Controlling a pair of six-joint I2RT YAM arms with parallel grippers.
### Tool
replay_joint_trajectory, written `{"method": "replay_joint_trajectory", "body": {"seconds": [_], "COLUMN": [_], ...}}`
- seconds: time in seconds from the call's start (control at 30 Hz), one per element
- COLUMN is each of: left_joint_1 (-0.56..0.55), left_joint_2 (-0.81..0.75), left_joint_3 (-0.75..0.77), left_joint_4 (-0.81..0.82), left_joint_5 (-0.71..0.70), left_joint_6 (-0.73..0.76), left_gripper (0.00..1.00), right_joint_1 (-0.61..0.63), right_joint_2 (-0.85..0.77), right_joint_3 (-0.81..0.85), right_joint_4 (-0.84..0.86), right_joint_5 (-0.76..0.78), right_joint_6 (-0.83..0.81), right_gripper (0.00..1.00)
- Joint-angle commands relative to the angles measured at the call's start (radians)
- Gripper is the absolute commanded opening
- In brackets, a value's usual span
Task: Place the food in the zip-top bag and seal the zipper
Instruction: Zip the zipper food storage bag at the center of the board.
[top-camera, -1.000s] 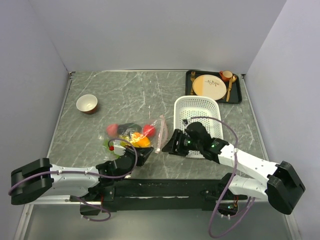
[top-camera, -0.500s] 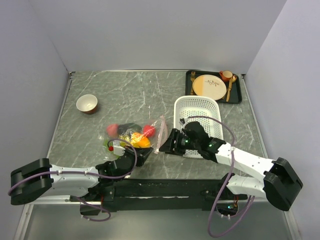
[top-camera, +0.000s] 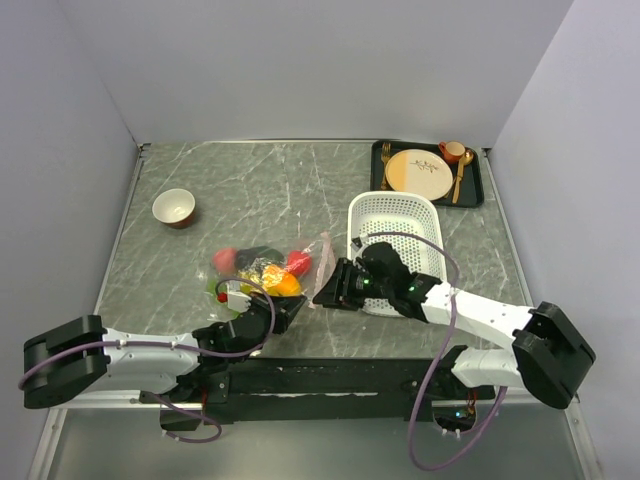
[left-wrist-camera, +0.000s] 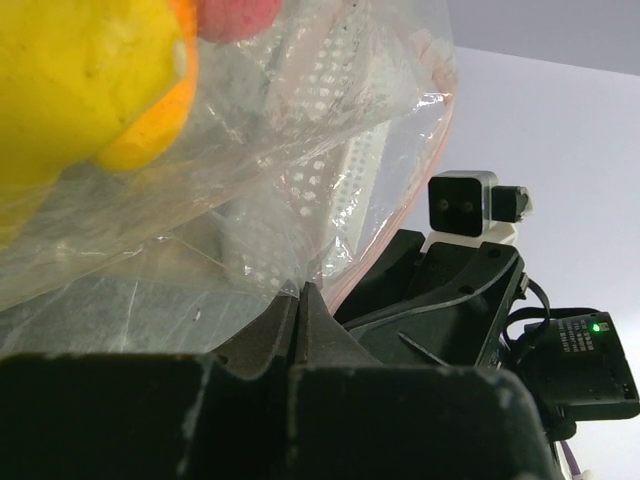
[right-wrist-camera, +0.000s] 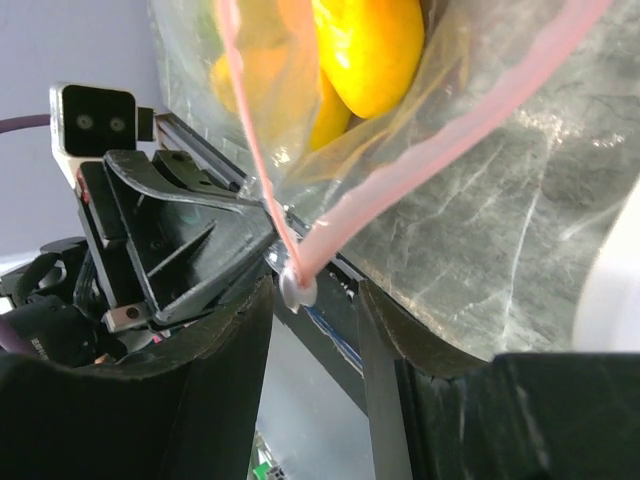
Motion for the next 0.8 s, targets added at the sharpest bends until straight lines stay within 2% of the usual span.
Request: {"method": "replay_joint_trajectory", "body": {"seconds": [0.0,0.03,0.13,0.2,0.27,0.33,0.43,0.6,0.7,0.73,0.77], "left_joint_1": [0.003,0.003,0.003,0.003,0.003,0.003,0.001,0.003,0.001,0.003,0.001], "left_joint_2": [0.007,0.007,0.008,0.005,0.004,0.004,0.001,0.002,0.005,0.005,0.007], "left_joint_3": [0.006,0.006,0.005,0.002,0.0,0.0,-0.001,-0.003,-0.003,-0.003,-0.003], "left_joint_4": [0.042,0.042,0.042,0.042,0.041,0.039,0.037,0.044,0.045,0.045,0.047], "left_joint_5": [-0.016,-0.016,-0.018,-0.018,-0.021,-0.024,-0.024,-0.024,-0.024,-0.024,-0.024], "left_joint_6": [0.013,0.013,0.012,0.007,0.005,0.005,0.002,0.001,0.001,-0.001,-0.001], "left_gripper": [0.01,0.01,0.01,0.01,0.01,0.01,0.01,0.01,0.01,0.01,0.01], "right_joint_1": [0.009,0.009,0.008,0.009,0.009,0.009,0.009,0.009,0.008,0.009,0.009], "right_joint_2": [0.017,0.02,0.023,0.021,0.017,0.017,0.006,0.001,-0.002,-0.002,-0.002], "right_joint_3": [0.059,0.062,0.063,0.063,0.062,0.063,0.057,0.051,0.051,0.051,0.051], "right_joint_4": [0.051,0.051,0.059,0.056,0.051,0.045,0.038,0.044,0.048,0.051,0.053], "right_joint_5": [-0.012,-0.015,-0.021,-0.021,-0.021,-0.027,-0.027,-0.032,-0.036,-0.039,-0.041], "right_joint_6": [-0.009,-0.012,-0.009,-0.007,-0.007,-0.009,-0.007,-0.007,-0.007,-0.006,-0.006], "right_gripper": [0.43,0.37,0.28,0.27,0.27,0.33,0.36,0.33,0.27,0.19,0.16]}}
